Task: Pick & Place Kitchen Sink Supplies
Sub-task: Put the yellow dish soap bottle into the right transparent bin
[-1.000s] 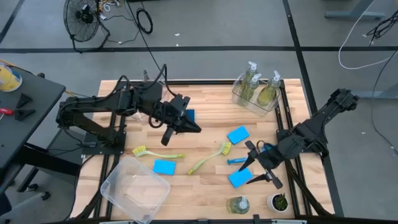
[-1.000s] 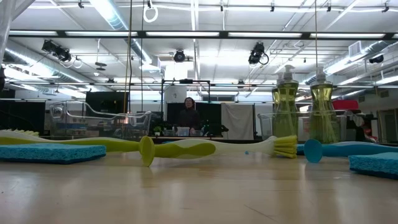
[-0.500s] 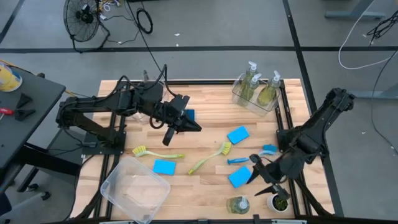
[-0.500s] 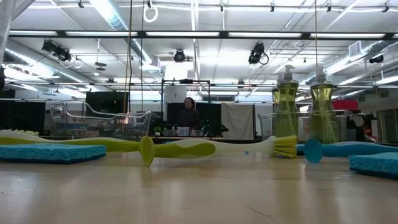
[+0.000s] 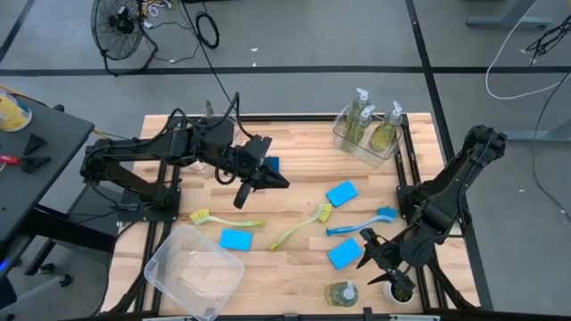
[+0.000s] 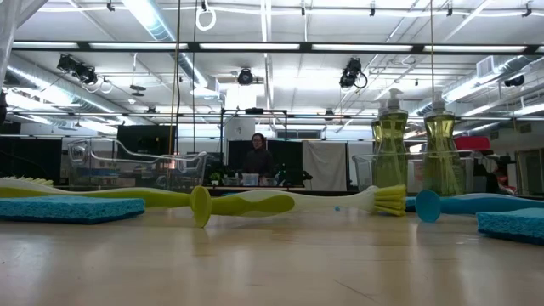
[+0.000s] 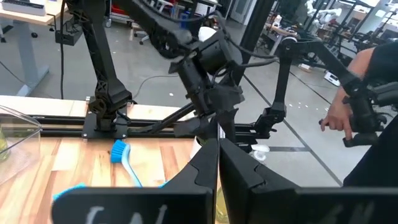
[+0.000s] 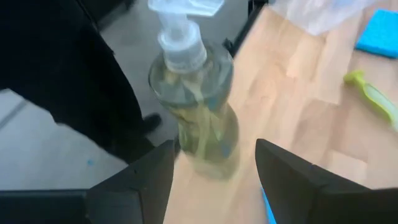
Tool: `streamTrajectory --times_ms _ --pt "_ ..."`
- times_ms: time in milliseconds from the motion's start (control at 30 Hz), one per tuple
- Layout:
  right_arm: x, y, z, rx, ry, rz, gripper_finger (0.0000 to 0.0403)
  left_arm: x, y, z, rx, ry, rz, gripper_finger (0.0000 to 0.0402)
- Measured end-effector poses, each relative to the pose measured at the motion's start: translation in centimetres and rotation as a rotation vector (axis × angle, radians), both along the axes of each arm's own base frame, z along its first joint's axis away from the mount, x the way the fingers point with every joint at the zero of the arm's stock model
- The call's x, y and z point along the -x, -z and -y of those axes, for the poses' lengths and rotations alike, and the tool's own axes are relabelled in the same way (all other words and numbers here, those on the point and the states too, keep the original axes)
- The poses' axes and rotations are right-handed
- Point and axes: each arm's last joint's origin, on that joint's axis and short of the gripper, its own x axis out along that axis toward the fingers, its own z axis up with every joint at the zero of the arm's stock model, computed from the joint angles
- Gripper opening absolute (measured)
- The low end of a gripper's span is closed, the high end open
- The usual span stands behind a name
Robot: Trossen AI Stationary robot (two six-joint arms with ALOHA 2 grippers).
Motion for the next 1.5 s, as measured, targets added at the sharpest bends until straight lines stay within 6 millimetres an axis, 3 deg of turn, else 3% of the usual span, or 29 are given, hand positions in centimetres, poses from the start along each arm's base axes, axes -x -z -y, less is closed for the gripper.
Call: streamTrajectory --times_ms 367,567,1033,1500 --pt "0.3 5.4 0.6 -0.110 0.070 0.073 0.0226 0.0 0.0 0.0 0.007 -0.001 -0.002 0.0019" --pt "0.2 5.9 0.5 -0.117 0.084 0.077 0.0244 -0.1 0.0 -0.1 -0.001 -0.043 -0.002 0.0019" --pt "-1.7 8.7 -1.9 -0.144 0.027 0.098 0.0359 -0.1 0.0 -0.2 -0.001 -0.048 -0.002 0.0019" --pt "-3.1 10.8 -3.5 -0.149 -0.016 0.207 0.0387 -0.1 0.0 -0.2 -0.001 -0.048 -0.003 0.0019"
